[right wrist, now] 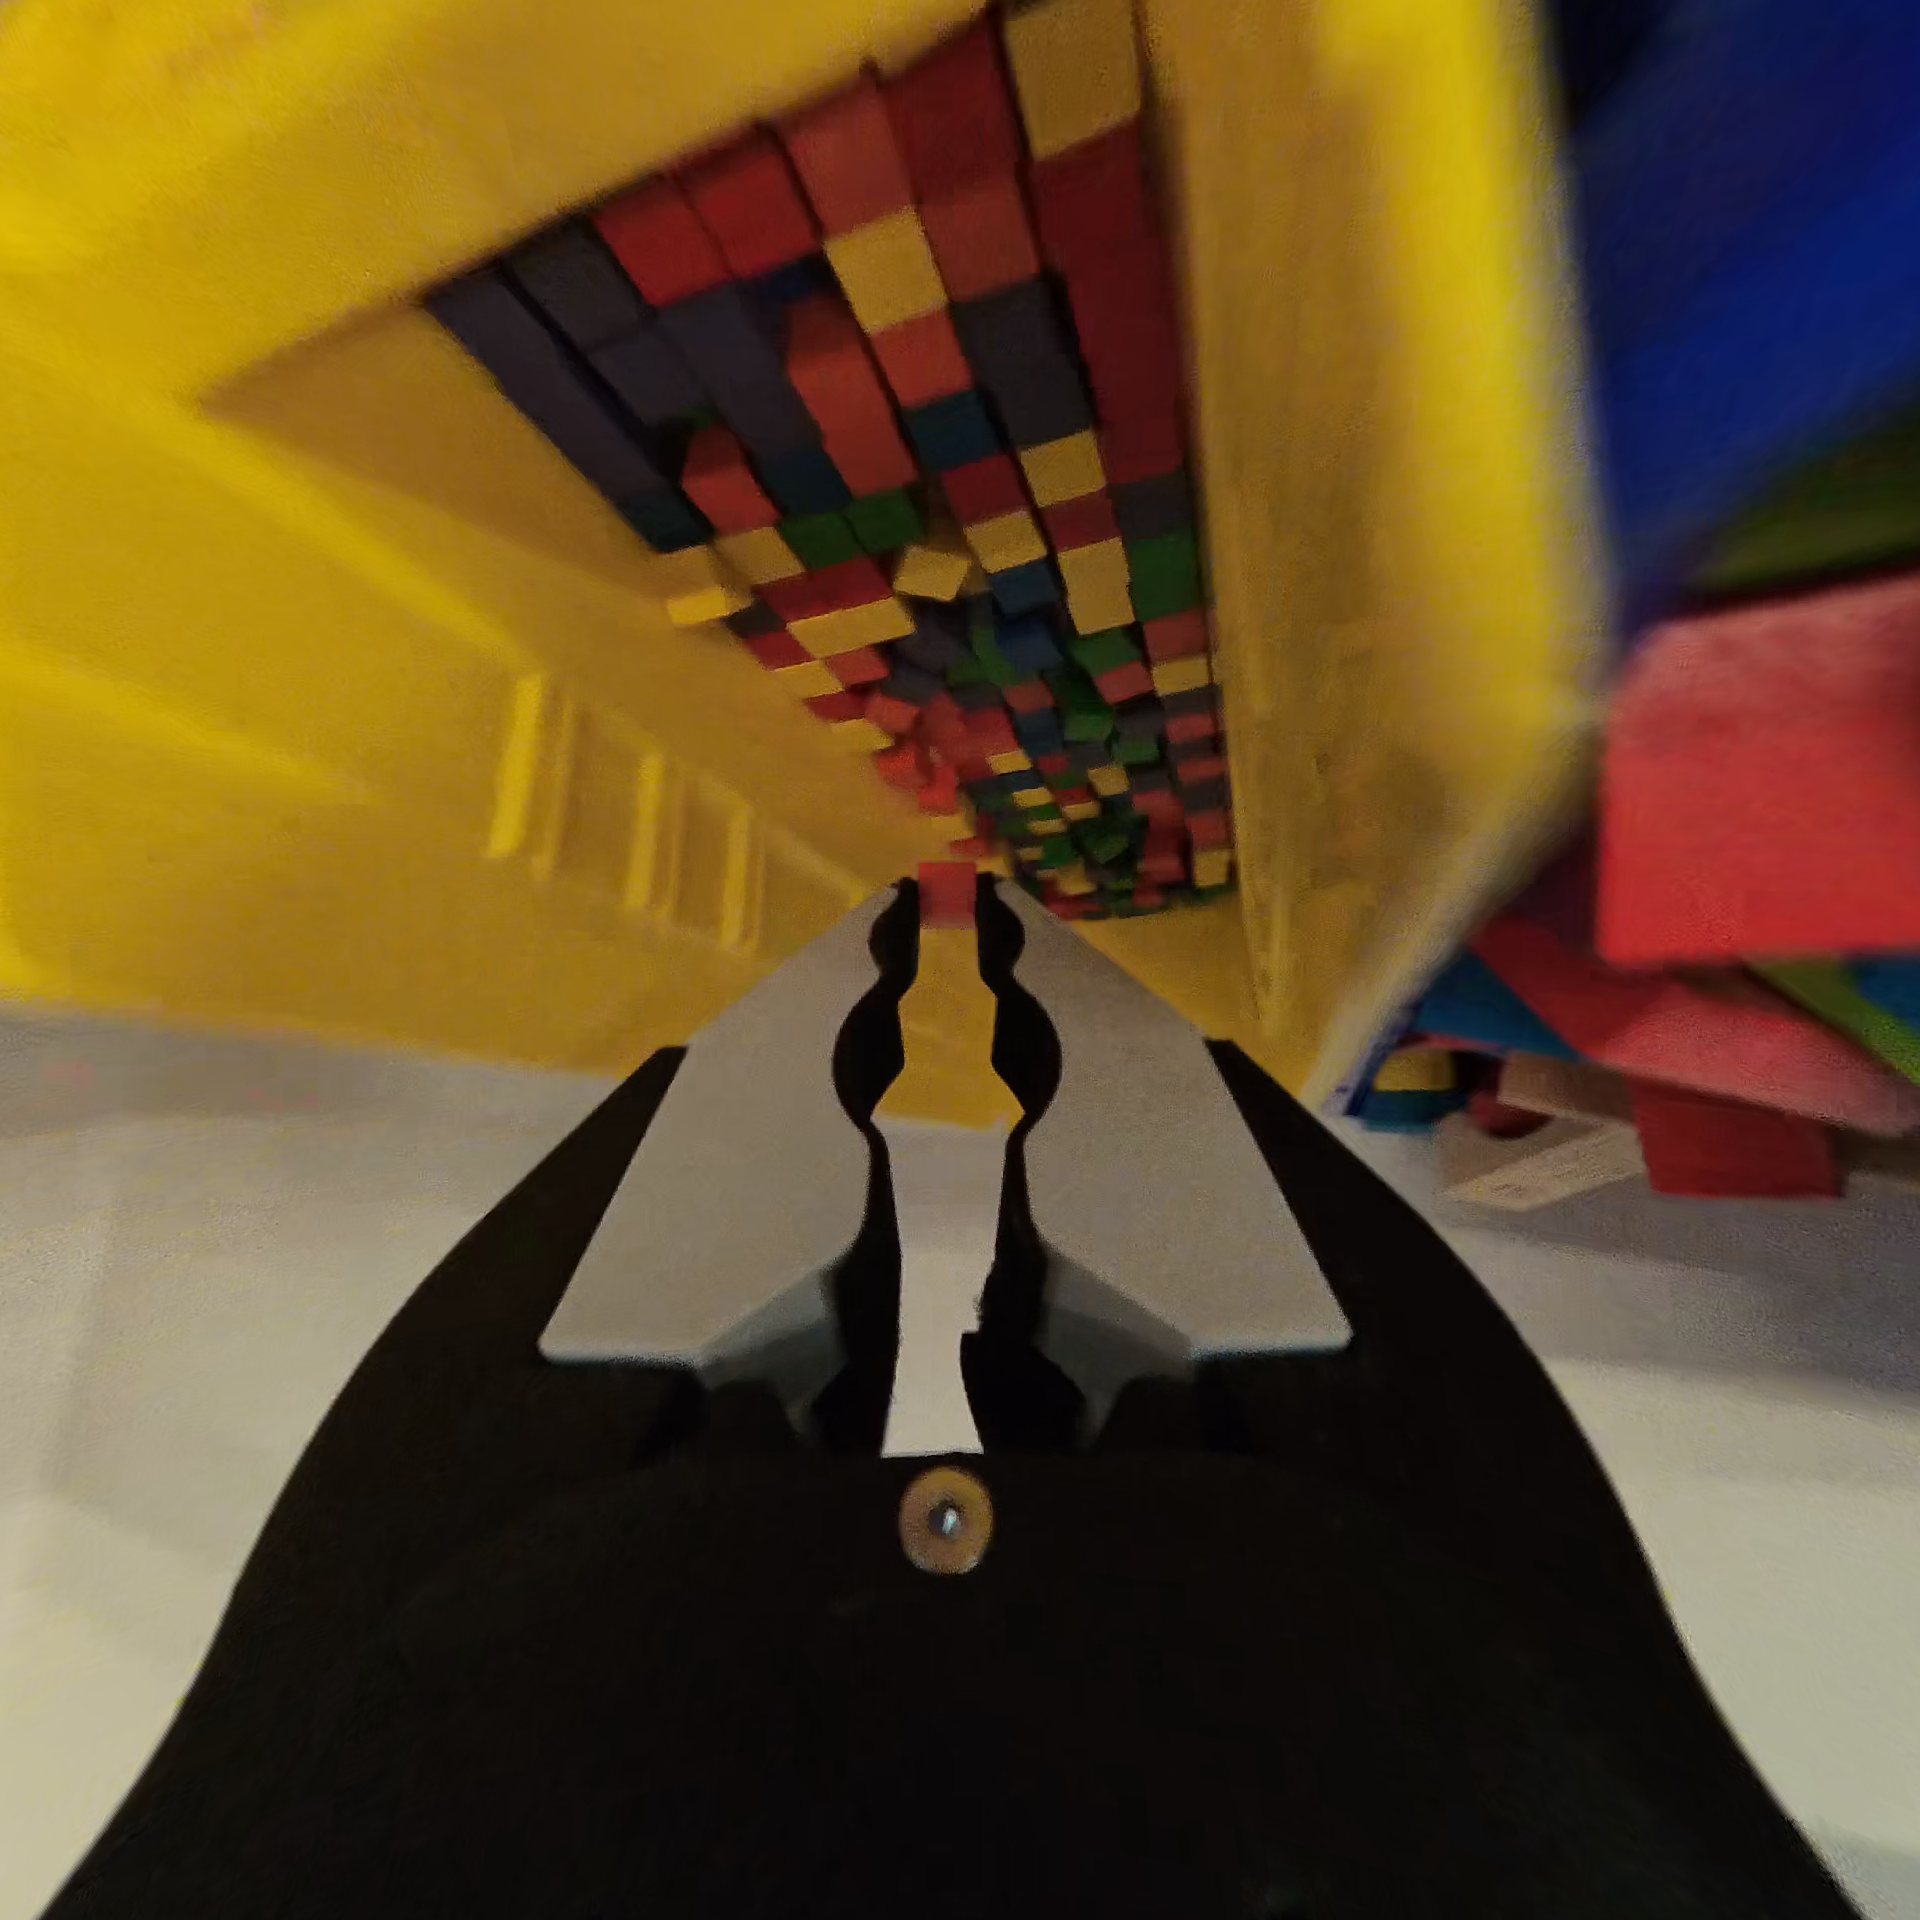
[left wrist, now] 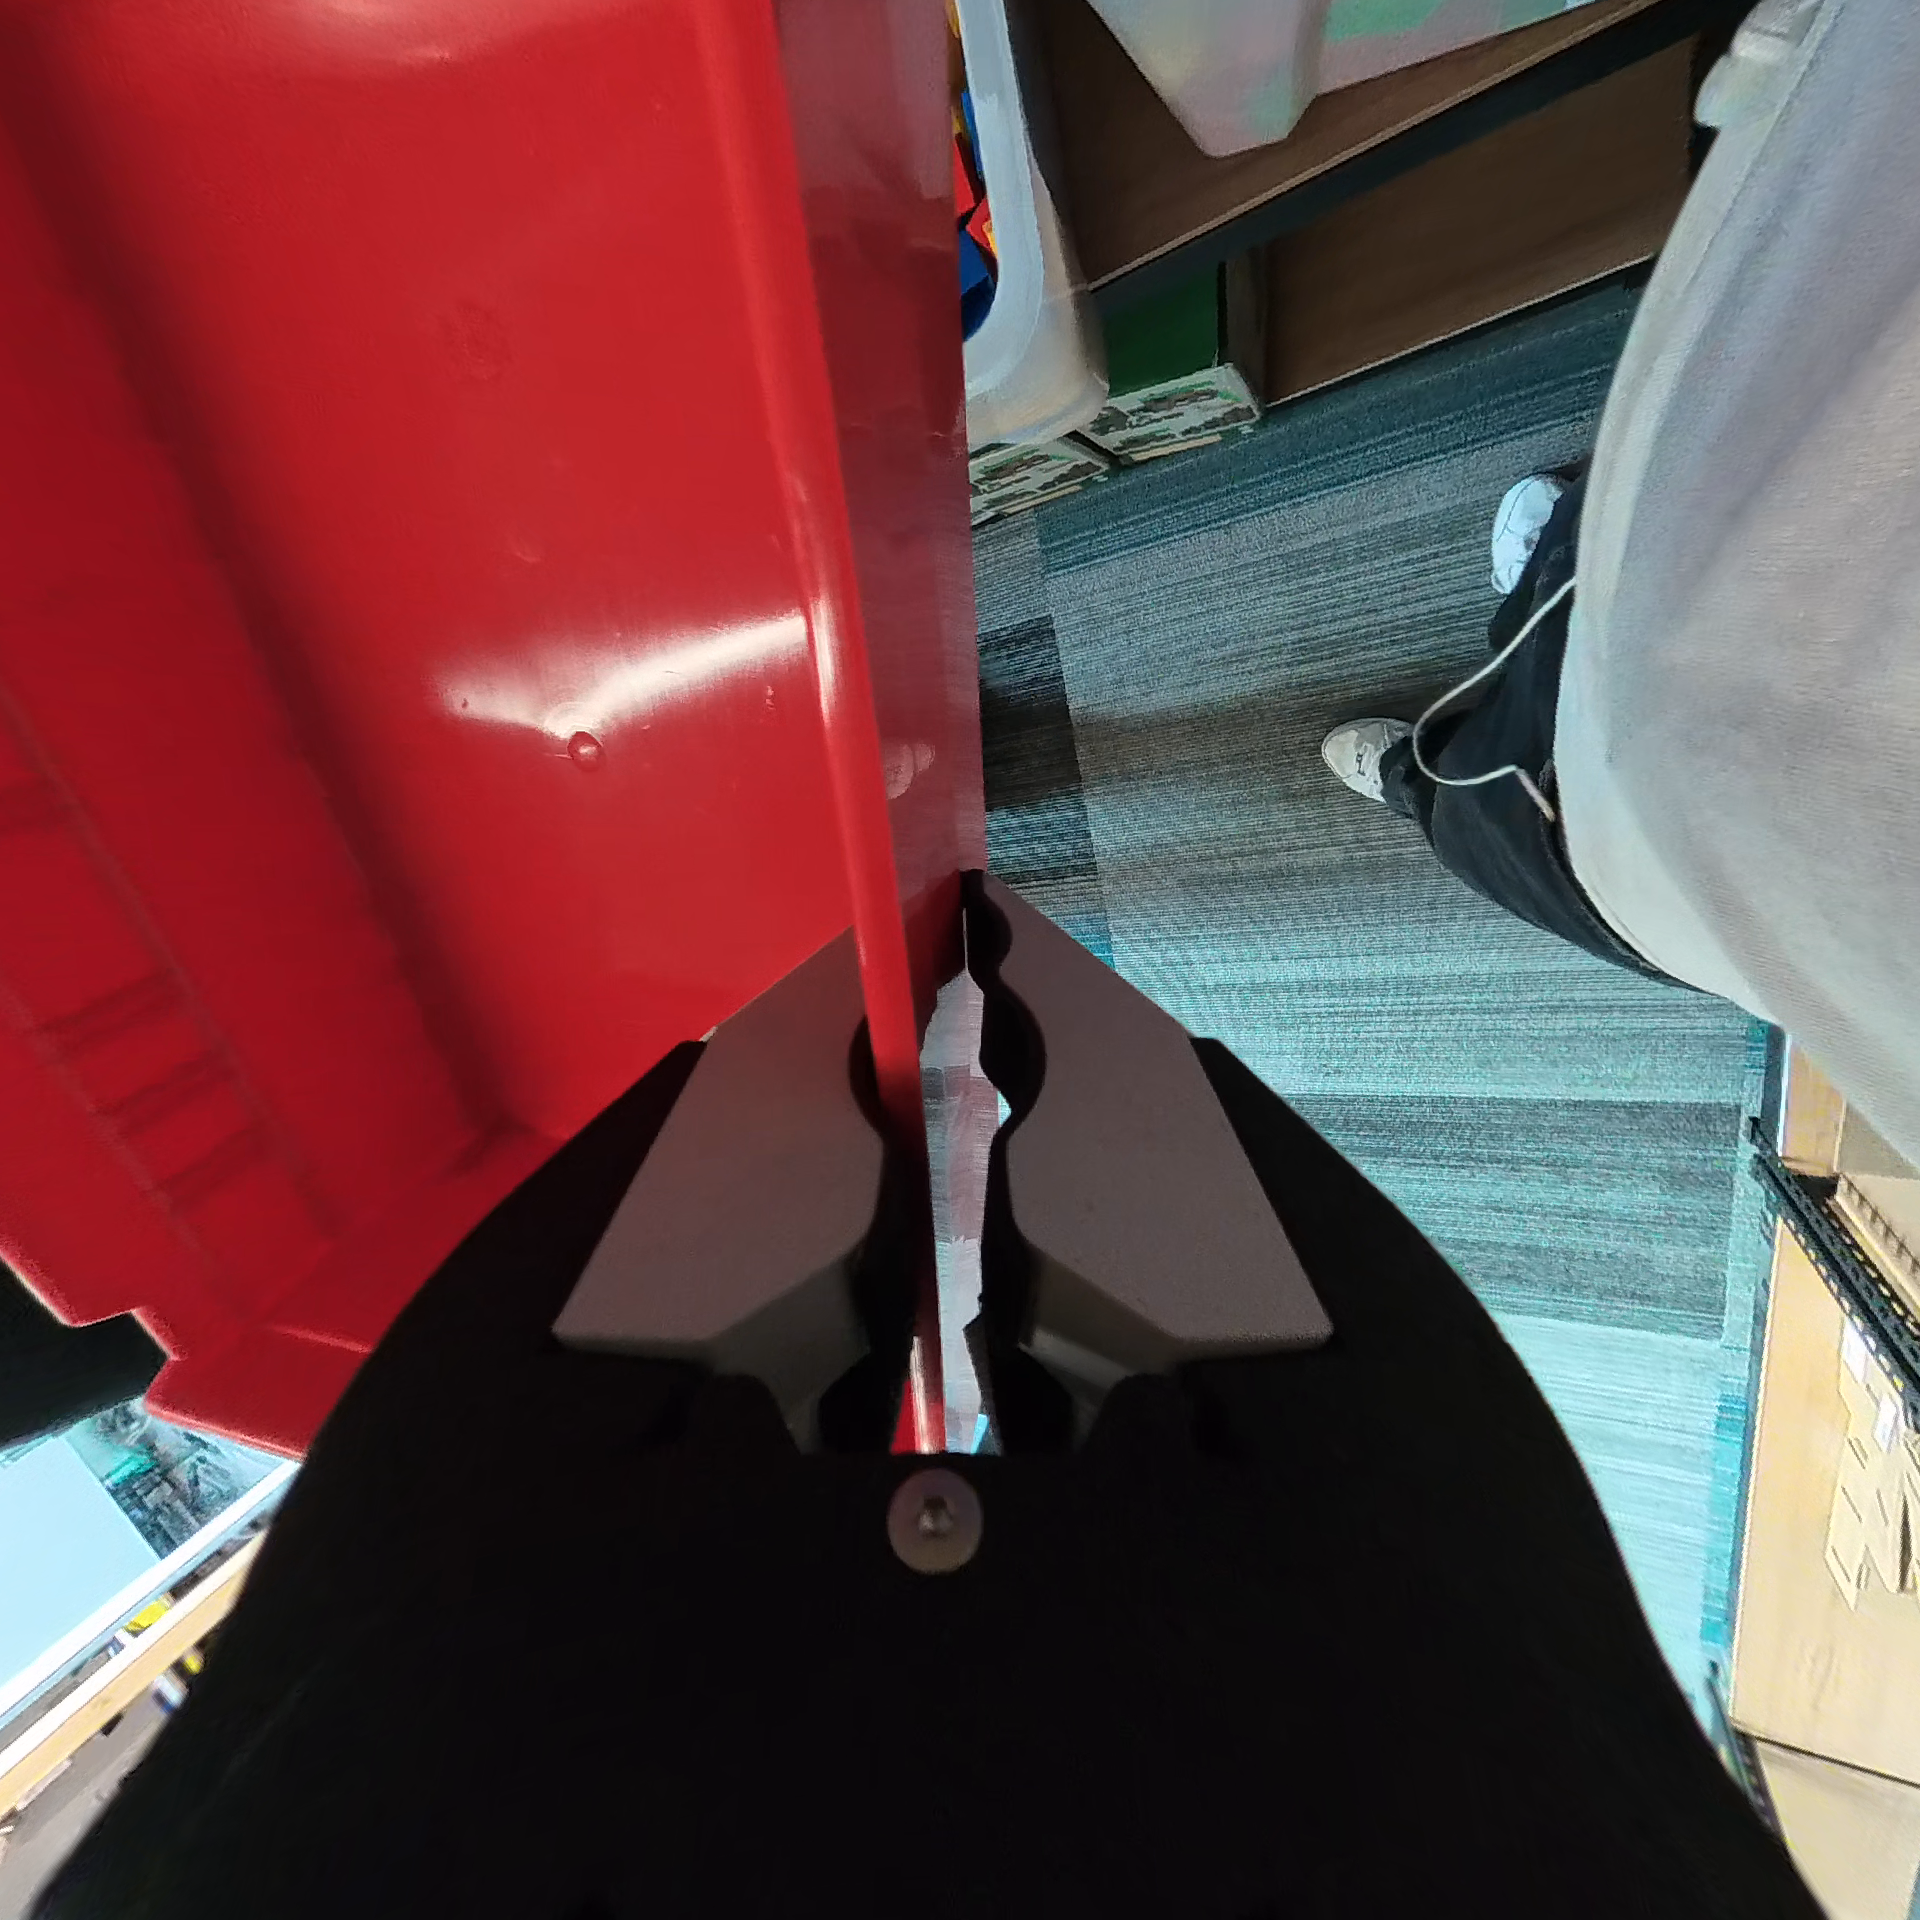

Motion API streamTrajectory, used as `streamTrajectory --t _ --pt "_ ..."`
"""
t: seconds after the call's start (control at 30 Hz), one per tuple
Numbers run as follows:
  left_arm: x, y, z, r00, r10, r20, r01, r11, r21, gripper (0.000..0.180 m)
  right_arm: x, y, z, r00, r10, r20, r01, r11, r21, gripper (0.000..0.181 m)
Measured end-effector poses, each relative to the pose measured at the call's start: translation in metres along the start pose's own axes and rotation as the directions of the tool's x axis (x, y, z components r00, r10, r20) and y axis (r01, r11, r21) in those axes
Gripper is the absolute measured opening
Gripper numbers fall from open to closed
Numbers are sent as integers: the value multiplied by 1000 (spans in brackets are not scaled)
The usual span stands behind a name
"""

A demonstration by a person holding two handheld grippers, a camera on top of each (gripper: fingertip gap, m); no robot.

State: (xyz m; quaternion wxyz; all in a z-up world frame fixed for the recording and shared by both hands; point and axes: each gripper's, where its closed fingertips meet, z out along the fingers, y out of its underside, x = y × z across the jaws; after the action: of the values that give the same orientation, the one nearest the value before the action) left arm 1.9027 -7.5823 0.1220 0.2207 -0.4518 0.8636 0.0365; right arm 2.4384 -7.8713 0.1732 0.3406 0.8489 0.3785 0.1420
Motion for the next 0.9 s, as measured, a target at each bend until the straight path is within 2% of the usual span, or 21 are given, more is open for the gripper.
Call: streamTrajectory --t 0.13,0.2,0.27,0.33,0.4,0.43,0.5,0.57,0.67,0.7,0.73,0.9 --pt "-4 7 15 999 43 -20 -43 999 -7 1 3 -21 -77 999 49 -23 -48 996 72 9" --pt "-5 9 23 996 80 -29 -80 997 -6 1 5 -50 -130 994 34 -108 -16 986 168 9" --pt "-7 10 29 992 124 -38 -124 992 5 1 6 -93 -191 966 -20 -259 96 953 286 9" --pt "-8 10 35 985 168 -43 -167 986 27 0 -1 -149 -255 913 -69 -401 242 885 399 9" --pt "-7 10 39 976 212 -47 -209 976 61 1 -22 -216 -311 863 -120 -491 392 772 500 10" --pt "-7 10 41 972 229 -49 -225 971 83 1 -32 -249 -332 837 -137 -530 451 720 527 10" --pt "-6 13 41 962 268 -48 -261 957 127 1 -44 -311 -358 800 -155 -579 516 670 534 9" --pt "-4 23 41 950 311 -39 -302 940 158 1 -56 -374 -368 818 -187 -543 527 623 579 9" --pt "-4 49 40 931 365 -12 -358 917 175 0 -69 -452 -368 886 -247 -392 460 572 679 10" --pt "-5 59 40 924 382 -2 -376 911 172 0 -72 -472 -368 897 -268 -352 442 558 702 16" --pt "-6 69 41 919 394 6 -389 906 167 0 -73 -488 -369 904 -272 -328 426 547 721 31" --pt "-8 115 47 911 413 8 -410 901 144 1 -63 -502 -393 946 -138 -293 323 469 822 34"
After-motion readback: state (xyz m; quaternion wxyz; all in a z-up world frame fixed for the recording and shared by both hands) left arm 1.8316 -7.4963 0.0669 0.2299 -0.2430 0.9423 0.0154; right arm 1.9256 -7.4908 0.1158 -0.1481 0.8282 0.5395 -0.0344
